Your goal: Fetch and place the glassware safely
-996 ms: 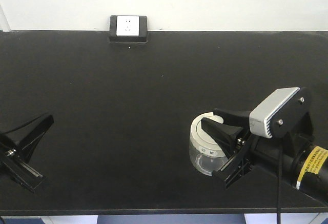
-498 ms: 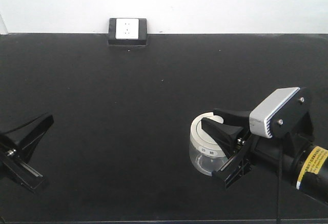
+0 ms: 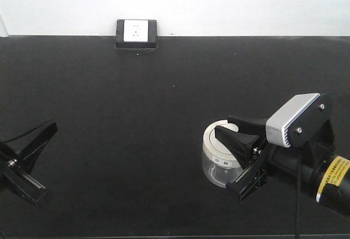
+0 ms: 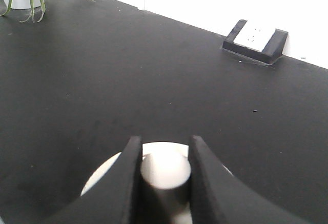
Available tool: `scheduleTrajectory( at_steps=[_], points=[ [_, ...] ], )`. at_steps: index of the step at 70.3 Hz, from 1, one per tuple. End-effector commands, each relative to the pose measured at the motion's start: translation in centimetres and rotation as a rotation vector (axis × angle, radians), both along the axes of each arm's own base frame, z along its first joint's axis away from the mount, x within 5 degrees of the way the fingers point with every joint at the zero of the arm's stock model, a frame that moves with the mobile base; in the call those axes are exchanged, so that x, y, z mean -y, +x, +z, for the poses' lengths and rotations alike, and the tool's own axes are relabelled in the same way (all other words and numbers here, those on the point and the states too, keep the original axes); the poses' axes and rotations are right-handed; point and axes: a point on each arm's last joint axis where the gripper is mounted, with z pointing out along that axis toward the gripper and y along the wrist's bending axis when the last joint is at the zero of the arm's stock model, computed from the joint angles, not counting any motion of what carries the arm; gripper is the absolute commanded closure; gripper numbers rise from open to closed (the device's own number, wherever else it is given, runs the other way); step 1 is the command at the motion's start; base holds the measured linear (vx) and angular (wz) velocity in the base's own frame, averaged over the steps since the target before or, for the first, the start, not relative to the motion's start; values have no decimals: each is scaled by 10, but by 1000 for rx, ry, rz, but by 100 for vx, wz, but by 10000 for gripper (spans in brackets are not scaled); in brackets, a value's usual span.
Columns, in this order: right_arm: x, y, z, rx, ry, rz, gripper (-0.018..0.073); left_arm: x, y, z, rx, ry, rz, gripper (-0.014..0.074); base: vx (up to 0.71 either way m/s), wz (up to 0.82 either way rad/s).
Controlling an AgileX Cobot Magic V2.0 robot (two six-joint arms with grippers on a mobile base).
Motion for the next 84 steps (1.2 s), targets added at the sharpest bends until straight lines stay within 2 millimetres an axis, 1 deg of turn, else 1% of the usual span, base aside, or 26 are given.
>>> scheduleTrajectory(
  at_steps=[1,84],
  points=[
    [-3,-2,20,81,82,40,563,3,0,15,68,-66,-28,603,0,0],
    [-3,-2,21,81,88,41,563,3,0,15,68,-66,-28,603,0,0]
  ],
)
